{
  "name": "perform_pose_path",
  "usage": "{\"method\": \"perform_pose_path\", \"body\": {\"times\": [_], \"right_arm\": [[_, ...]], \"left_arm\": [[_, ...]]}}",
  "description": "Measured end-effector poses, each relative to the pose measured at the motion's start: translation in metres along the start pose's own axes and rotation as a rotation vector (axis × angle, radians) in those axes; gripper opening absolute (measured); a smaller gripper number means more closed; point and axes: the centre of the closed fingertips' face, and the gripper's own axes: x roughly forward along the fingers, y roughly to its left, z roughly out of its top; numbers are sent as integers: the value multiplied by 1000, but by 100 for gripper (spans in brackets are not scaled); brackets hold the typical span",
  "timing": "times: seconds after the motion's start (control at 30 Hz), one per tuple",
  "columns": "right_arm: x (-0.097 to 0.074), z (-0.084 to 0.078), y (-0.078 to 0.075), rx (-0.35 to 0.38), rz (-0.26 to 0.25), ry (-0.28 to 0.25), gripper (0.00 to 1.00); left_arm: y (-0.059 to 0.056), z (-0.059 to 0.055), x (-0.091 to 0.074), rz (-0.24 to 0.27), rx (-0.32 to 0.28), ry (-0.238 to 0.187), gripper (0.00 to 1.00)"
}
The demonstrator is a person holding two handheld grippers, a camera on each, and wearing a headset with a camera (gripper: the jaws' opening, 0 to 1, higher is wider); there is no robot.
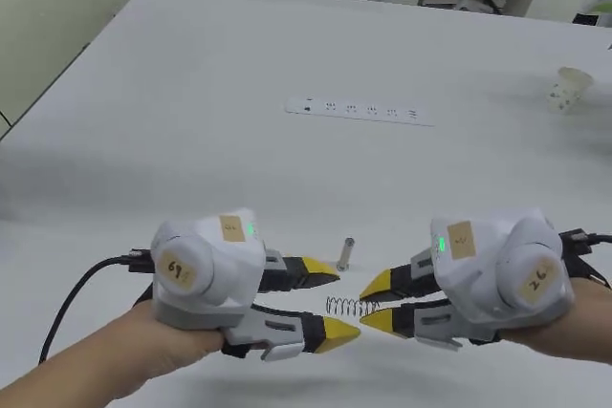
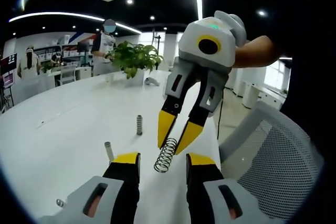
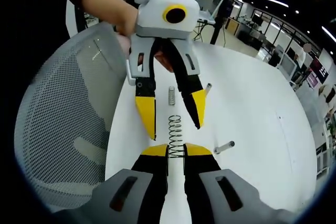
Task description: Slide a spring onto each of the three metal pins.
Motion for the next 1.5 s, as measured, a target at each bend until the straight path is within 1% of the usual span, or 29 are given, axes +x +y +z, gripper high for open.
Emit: {"method": "perform_pose_path", "body": {"times": [0.07,0.1,0.17,0.3,0.43,0.6,0.83,0.97,1.07,1.17,1.3,1.4,1.5], "right_arm": [[-1,1,0,-1,0,-1,8],[-1,1,0,-2,0,-1,8],[-1,0,1,-5,2,2,8],[-2,1,2,-10,5,-1,8],[-3,2,4,-16,10,-1,8],[-1,2,5,-15,9,-2,8],[-1,3,5,-17,8,-4,8],[-1,4,4,-3,2,-12,8],[-2,4,4,-3,1,-12,9],[-2,1,3,-4,-3,-4,12],[-4,-3,5,9,6,-7,14],[-2,-7,10,10,23,1,13],[-1,-6,12,1,23,-6,12]], "left_arm": [[-2,0,1,-7,3,2,21],[-3,0,1,-9,11,2,20],[-4,0,2,-15,10,3,17],[-4,-1,3,-20,23,10,13],[-4,-1,2,-18,37,9,5],[-6,-2,2,-28,57,15,4],[-6,-1,0,-39,70,18,3],[-6,0,0,-45,73,22,3],[-7,-1,0,-55,76,29,3],[-8,-4,-1,-63,84,45,2],[-10,-7,-3,-75,93,65,2],[-11,-7,-3,-77,95,67,2],[-13,-5,-2,-82,97,66,2]]}}
